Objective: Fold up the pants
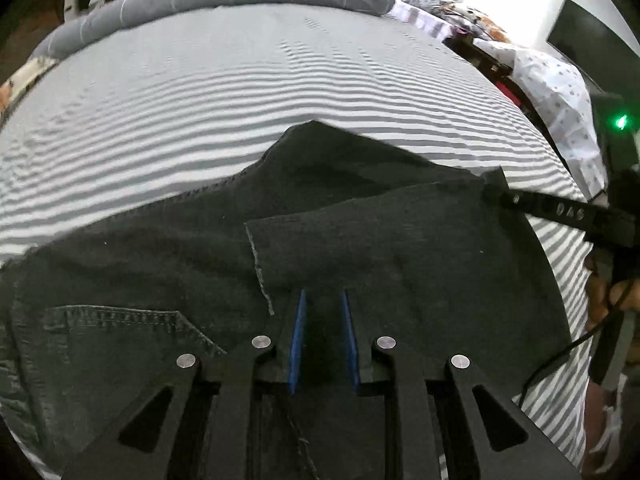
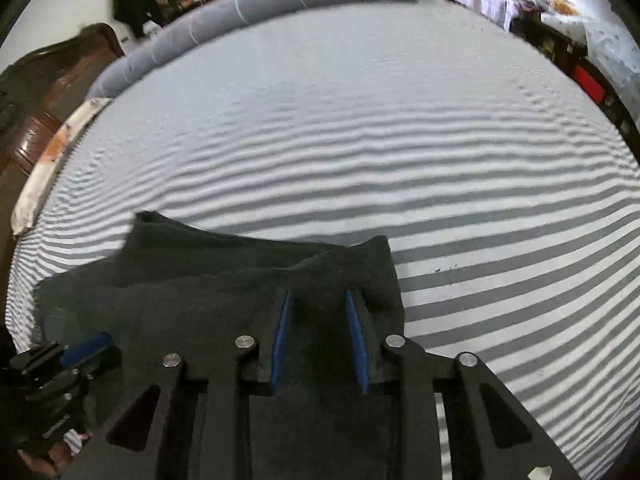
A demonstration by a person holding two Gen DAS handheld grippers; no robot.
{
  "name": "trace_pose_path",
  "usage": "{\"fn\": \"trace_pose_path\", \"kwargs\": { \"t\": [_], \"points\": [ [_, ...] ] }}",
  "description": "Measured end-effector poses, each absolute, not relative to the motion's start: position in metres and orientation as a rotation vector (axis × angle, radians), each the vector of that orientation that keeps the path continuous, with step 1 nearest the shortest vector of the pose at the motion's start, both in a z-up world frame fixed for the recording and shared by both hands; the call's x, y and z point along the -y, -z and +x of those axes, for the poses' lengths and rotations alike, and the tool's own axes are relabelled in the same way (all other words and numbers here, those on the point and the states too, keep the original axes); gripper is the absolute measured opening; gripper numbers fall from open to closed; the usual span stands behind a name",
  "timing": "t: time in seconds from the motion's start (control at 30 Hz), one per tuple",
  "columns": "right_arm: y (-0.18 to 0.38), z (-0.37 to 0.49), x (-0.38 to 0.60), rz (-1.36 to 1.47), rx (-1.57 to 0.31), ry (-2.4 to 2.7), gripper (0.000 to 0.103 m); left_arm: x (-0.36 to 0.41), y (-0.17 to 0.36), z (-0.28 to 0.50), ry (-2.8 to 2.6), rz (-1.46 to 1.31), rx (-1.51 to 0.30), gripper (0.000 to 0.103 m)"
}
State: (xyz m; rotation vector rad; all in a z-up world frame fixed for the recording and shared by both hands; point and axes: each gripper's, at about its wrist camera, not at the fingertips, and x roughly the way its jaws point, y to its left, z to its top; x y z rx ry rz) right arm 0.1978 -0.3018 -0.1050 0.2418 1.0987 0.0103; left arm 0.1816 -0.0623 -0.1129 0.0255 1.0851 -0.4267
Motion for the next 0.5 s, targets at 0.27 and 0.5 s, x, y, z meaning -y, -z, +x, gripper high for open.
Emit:
{"fn": "trace_pose_path", "kwargs": {
  "t": [0.27,0.5],
  "points": [
    [0.097,0.177,0.299,0.227,-1.105,-0.02,0.024,0.055,0.112,0.174,0.434,0.02,-1.104,0.019],
    [0.086,0.104,0.292,0.225,-1.12,-0.037,0.024,0.037,0.109,0.138,0.435,0.023,-1.141,0.02]
  ]
}}
